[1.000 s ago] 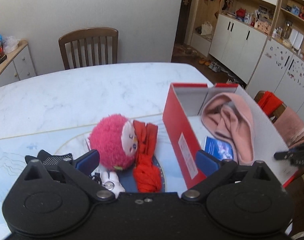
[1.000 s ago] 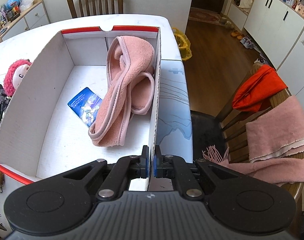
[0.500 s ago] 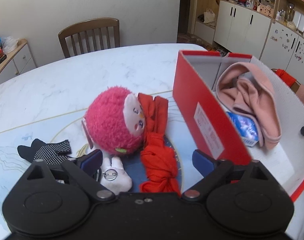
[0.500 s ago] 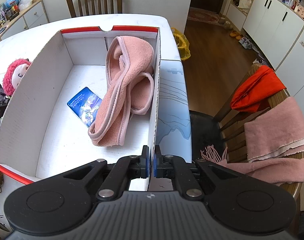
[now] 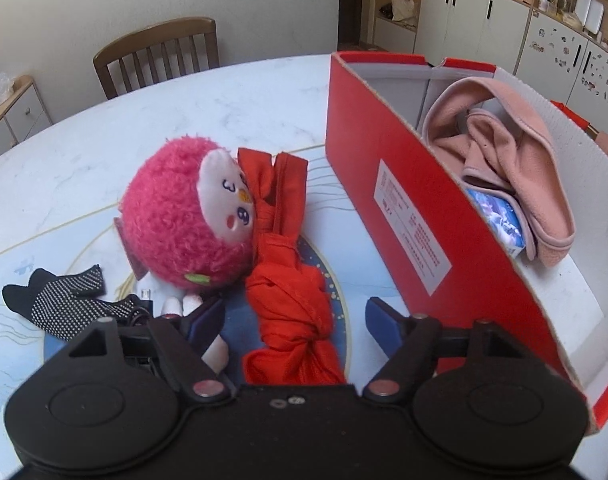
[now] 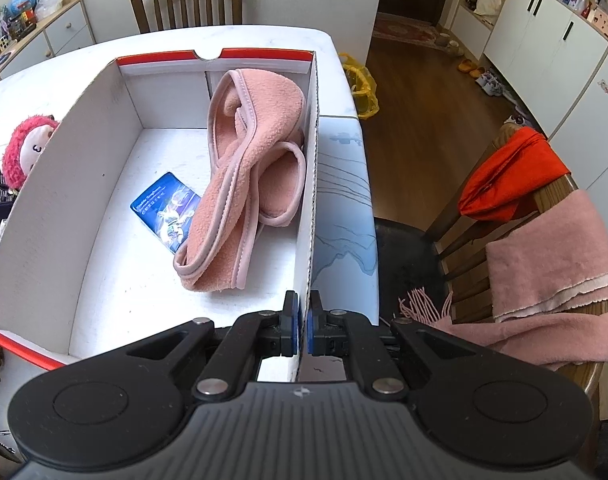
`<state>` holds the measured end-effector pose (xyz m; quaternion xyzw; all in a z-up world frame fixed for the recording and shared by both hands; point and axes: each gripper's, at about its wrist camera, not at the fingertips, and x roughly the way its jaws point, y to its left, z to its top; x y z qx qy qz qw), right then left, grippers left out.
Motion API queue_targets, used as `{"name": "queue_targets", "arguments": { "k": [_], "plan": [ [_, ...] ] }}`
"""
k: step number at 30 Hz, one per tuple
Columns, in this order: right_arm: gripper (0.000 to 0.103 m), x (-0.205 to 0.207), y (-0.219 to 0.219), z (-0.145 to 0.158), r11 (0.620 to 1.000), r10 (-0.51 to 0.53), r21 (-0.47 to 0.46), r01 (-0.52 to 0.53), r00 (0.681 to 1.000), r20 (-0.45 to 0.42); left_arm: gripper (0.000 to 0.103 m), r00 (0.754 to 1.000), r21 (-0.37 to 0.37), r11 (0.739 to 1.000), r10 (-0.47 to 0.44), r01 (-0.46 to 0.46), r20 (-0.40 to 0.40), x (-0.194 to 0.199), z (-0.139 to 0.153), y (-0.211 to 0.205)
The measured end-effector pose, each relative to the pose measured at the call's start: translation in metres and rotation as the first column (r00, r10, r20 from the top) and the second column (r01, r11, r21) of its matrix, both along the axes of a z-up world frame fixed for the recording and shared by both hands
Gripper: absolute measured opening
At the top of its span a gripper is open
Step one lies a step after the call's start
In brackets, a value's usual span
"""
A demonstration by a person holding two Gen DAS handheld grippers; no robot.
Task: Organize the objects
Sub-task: 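Move the left gripper to the red knotted cloth and grasp it, then carry the red cloth into the shoebox and open the left gripper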
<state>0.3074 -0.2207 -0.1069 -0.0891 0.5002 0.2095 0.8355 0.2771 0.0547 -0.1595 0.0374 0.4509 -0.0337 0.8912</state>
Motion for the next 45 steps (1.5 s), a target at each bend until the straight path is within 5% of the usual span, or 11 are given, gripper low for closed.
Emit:
{"name": "queue_targets", "arguments": {
  "k": [24,45],
  "plan": [
    [0.004,-0.01,-0.012,0.003,0.999,-0.014,0.03,0.015,1.0,-0.025,0.029,0.999,-0.004,0.999,0.045,-0.045,-0.027,0.006,-0.005,0.001],
    [0.004,-0.004,-0.02,0.006,0.995,-0.024,0.095,0.026,0.999,-0.021,0.027,0.999,-0.111,0.993,0.035,-0.032,0.026,-0.018,0.071,-0.007]
  ]
}}
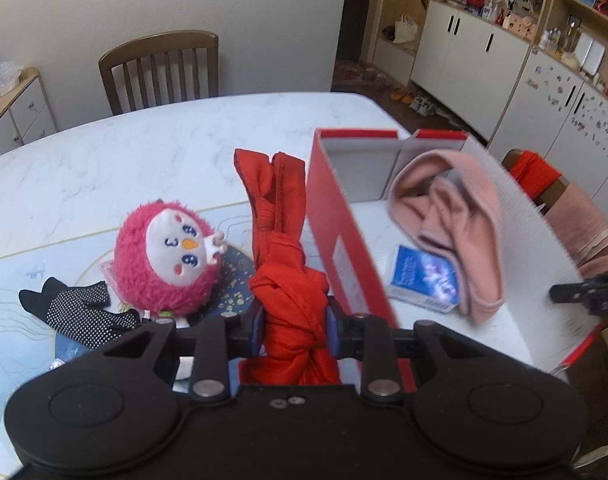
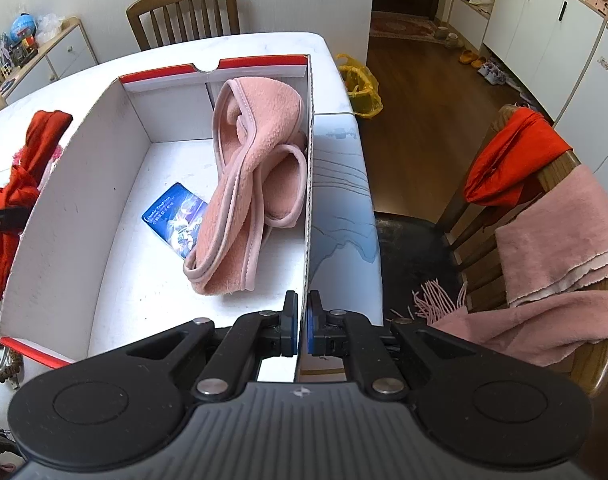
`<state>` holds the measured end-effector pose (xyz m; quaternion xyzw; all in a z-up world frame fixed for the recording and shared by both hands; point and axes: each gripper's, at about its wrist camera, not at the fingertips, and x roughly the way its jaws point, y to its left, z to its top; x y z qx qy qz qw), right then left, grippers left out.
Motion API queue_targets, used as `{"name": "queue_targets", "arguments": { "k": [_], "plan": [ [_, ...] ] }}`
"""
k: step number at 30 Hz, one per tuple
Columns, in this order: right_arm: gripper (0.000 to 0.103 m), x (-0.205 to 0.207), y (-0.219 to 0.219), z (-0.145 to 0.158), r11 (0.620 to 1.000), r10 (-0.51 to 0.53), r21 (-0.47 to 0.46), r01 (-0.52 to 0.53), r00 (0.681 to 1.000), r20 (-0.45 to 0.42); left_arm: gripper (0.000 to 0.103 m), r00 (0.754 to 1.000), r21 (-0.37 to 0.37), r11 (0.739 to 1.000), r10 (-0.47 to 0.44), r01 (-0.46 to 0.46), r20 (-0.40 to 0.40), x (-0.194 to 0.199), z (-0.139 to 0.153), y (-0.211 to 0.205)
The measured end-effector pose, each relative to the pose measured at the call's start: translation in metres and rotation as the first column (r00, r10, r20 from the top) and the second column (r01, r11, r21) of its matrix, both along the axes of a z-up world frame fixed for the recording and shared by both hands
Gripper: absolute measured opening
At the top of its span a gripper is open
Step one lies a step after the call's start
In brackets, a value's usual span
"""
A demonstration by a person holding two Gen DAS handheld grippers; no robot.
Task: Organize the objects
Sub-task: 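Carry the red cloth into the shoebox and open the left gripper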
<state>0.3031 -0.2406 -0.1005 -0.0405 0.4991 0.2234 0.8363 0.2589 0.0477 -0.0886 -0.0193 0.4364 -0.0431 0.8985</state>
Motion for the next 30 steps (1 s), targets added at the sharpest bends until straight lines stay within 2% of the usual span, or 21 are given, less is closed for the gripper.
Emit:
{"name": "queue_targets", "arguments": {
  "k": [9,14,24,30],
  "plan": [
    [0.004,0.002,-0.001,0.0,1.0,0.005,0.012,-0.005,1.0,0.002,0.027,0.996,-0.061,0.997,-0.036,0.041,0.082,0.002,0.044,-0.017],
    [0.004,0.003,-0.001,0.0,1.0,0.01,0.015,-0.01,1.0,-0.001,0.027,0.992,-0.06,0.994,-0.083,0.09,0.097,0.011,0.056,-0.039],
    [0.004,0.004,-0.003,-0.002,0.999,0.018,0.026,-0.018,1.0,-0.002,0.027,0.988,-0.027,0.988,-0.152,0.153,0.035,0.036,0.039,-0.091],
    [0.004,0.006,-0.005,-0.002,0.999,0.023,0.035,-0.023,1.0,-0.005,0.027,0.987,-0.025,0.989,-0.145,0.144,-0.063,0.06,0.013,-0.112]
  ]
}}
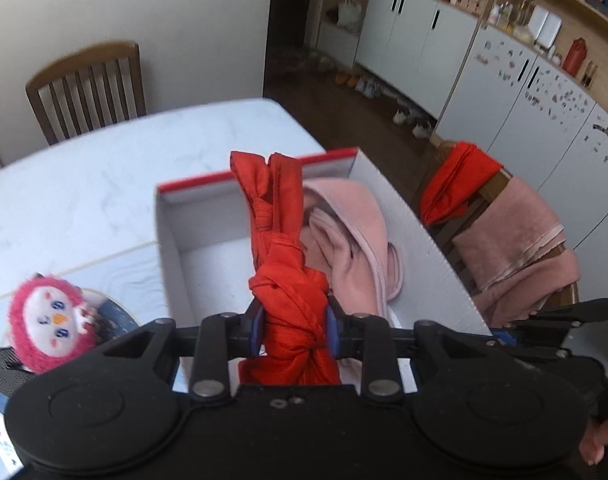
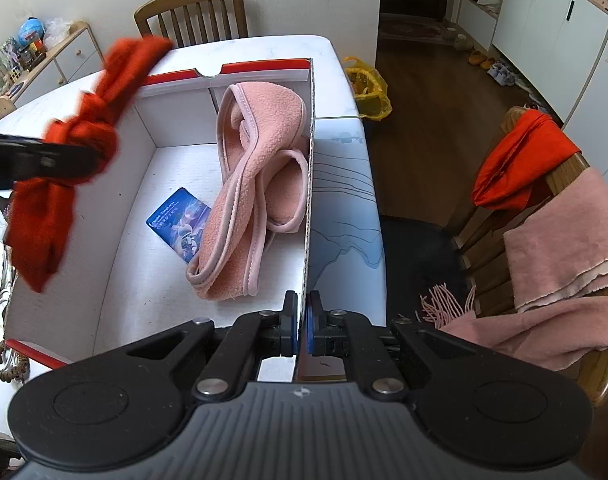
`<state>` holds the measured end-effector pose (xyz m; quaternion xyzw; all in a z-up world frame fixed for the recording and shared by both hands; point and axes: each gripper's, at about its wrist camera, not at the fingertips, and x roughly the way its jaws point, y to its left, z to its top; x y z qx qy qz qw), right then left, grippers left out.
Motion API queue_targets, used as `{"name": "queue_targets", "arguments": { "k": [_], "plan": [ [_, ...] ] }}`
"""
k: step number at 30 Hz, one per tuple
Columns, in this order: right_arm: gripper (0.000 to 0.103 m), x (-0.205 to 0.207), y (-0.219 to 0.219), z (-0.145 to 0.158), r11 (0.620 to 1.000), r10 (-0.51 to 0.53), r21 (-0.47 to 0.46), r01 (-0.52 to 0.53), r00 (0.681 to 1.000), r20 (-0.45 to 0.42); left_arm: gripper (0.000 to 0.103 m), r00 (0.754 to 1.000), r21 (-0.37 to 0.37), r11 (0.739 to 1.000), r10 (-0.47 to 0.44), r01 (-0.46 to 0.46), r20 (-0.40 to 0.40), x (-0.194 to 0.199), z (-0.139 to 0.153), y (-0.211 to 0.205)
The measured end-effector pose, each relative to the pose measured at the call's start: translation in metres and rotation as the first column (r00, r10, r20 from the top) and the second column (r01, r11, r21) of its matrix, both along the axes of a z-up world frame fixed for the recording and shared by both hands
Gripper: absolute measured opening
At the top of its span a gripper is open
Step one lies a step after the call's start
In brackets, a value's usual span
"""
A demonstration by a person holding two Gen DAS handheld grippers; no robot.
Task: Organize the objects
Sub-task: 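Carry the red cloth into the shoebox and open the left gripper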
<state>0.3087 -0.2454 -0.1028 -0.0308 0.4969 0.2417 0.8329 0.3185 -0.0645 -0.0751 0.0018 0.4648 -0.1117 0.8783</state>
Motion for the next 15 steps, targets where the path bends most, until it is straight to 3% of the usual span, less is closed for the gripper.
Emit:
{"name": "queue_targets", "arguments": {
  "k": [6,15],
  "plan": [
    [0.004,0.0,0.001,0.0,1.0,0.007,0.001,-0.007,1.0,0.001,0.027,0.998,0.027,1.0,-0.009,0.011,-0.057,0.018,-0.023,-0.017],
    [0.004,0.002,-0.002,-0.002,1.0,0.014,0.014,-0.014,1.0,-0.003,0.027,0.992,-0.006,1.0,-0.012,0.011,-0.125,0.037,-0.043,-0.042]
  ]
}}
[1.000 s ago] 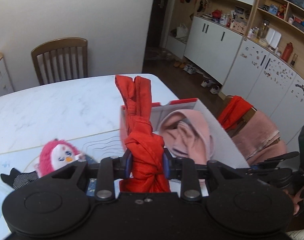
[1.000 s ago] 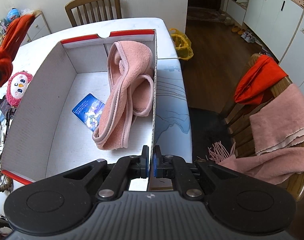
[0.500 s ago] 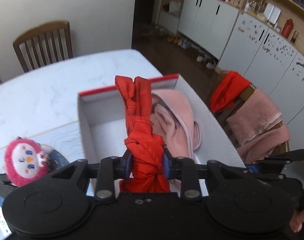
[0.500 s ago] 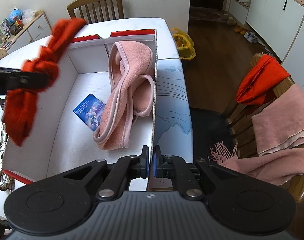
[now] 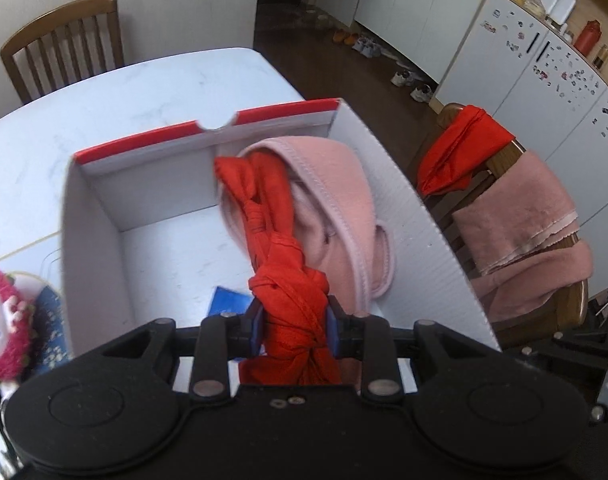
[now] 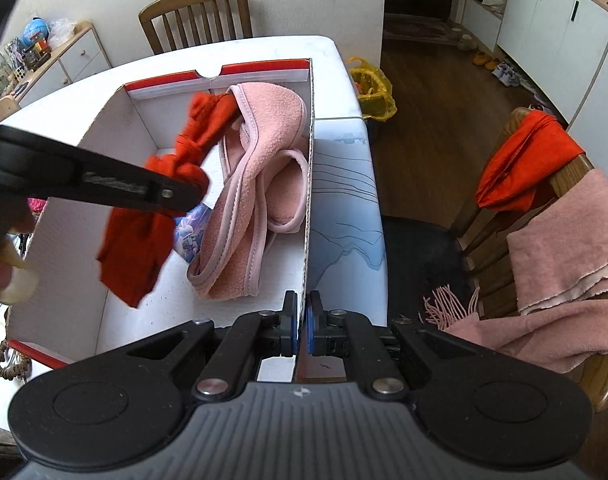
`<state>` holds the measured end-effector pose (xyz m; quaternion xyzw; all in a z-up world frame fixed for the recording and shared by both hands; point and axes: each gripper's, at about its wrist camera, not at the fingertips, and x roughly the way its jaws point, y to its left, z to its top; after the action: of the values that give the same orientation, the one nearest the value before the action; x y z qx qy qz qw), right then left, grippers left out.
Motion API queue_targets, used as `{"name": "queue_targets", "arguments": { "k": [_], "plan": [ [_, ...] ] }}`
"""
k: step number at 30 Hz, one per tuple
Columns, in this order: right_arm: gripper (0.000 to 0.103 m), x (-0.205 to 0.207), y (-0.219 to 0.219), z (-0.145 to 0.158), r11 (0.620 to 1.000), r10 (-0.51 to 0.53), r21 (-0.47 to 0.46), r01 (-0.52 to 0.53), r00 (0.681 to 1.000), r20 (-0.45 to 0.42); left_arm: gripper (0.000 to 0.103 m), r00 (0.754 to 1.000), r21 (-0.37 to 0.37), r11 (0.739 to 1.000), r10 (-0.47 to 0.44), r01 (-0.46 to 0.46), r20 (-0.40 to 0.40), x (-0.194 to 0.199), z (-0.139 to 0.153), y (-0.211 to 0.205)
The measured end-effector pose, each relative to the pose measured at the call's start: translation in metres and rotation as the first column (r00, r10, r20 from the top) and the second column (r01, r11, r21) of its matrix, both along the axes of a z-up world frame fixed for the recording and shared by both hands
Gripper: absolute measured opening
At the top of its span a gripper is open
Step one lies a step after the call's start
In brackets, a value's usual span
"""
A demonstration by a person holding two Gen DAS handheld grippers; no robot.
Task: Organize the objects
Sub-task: 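Carry the red cloth into the shoebox and open the left gripper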
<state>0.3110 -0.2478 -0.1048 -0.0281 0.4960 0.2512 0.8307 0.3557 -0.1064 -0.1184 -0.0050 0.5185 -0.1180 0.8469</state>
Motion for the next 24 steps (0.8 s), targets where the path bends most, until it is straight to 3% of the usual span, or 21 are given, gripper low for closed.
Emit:
{"name": "queue_targets", "arguments": {
  "k": [5,16,20,24],
  "plan": [
    [0.004,0.001,-0.001,-0.001,1.0,0.005,0.005,-0.005,1.0,-0.002,0.028,1.0,0.034,0.999,0.0,0.001,-0.022,0.008,-0.013,-0.01],
    [0.004,0.002,-0.003,-0.002,1.0,0.005,0.01,-0.005,1.0,-0.005,0.031,0.998,0.013,1.0,0.008,-0.007,-0.063,0.016,-0.027,-0.004],
    [0.004,0.002,-0.002,-0.002,1.0,0.005,0.009,-0.005,1.0,-0.005,0.036,0.998,0.009,1.0,0.009,-0.009,-0.068,0.018,-0.026,-0.003],
    [0.004,0.002,-0.002,-0.002,1.0,0.002,0.009,-0.002,1.0,-0.007,0.056,0.998,0.003,1.0,0.001,-0.001,-0.058,0.017,-0.025,-0.001]
  ]
}}
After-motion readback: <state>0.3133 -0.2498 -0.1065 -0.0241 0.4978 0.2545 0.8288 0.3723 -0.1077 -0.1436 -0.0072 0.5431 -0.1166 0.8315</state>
